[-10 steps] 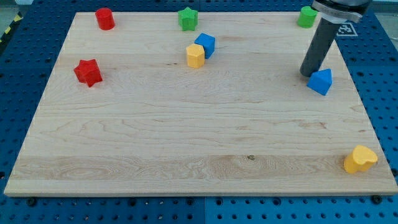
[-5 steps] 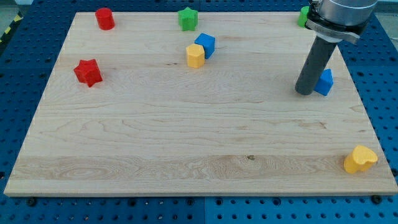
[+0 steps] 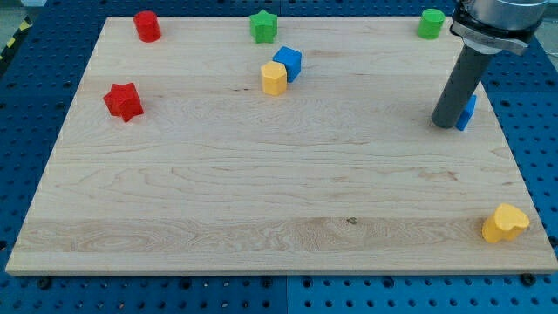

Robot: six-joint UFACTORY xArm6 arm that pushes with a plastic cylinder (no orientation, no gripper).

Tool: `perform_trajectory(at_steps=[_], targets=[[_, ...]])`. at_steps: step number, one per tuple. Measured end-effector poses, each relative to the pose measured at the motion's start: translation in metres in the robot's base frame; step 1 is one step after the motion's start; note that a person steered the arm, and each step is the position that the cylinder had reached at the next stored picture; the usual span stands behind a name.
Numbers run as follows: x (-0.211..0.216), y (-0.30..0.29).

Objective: Move the blue triangle to the center right

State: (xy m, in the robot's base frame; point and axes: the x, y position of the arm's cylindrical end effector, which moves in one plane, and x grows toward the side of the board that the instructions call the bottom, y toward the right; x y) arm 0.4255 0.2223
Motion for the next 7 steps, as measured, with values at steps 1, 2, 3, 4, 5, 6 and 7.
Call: perform_trajectory(at_steps=[1, 2, 3, 4, 5, 6, 7], targets=[[0.0, 0.001], [0.0, -0.017], [0.0, -0.098], [-0.003, -0.135], [-0.003, -0.135], [0.001, -0.135], [0.006, -0.135]])
